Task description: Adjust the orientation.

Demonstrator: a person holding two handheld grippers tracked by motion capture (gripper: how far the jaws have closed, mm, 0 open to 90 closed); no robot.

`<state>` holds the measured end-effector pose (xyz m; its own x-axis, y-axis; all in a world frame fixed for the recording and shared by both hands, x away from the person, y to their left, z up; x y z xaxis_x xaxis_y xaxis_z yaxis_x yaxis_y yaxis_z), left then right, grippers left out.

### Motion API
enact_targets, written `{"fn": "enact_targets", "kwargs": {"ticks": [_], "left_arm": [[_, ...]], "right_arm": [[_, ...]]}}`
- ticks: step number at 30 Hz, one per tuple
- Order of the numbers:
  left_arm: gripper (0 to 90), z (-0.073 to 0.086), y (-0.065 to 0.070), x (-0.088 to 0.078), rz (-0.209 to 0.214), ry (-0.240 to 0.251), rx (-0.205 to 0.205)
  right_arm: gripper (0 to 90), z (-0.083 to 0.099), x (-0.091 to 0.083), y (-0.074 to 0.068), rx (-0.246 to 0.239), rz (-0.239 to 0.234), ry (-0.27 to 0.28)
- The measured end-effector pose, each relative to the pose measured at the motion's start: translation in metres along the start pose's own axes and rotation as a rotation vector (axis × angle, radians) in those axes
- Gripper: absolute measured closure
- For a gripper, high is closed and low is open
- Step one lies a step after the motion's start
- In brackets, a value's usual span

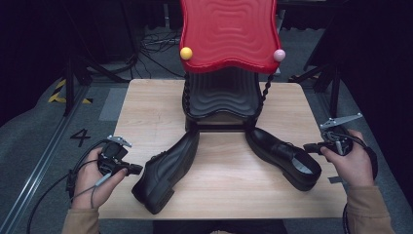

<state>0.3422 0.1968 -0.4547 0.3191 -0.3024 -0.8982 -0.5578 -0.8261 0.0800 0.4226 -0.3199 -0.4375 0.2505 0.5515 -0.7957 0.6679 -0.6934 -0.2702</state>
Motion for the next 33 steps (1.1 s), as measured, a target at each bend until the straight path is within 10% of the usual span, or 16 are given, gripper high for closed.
{"fn": "enact_targets", "kwargs": {"ticks": [17,33], "left_arm": [[89.9,-0.035,0.043,0.006,0.041,0.017,0.195],[90.0,-0.056,0.053,0.031,0.049,0.013,0.253]], "right_arm": [[90.0,0.0,0.012,-0.01,-0.03,0.0,-0.039],[90.0,0.007,0.014,-0.012,-0.036,0.007,-0.054]]}}
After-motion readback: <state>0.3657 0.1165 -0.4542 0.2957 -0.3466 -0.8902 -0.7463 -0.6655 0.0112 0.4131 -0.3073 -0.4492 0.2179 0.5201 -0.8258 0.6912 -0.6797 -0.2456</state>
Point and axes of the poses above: each handheld gripper's, and its own axes: x roughly forward along the jaws, z roughly out of its underside, y roughly to its right, the point moved 10 cm from there along x, roughly forward along the jaws, and after that the axes turned 13 degrees about -z, right-handed, at the moved point
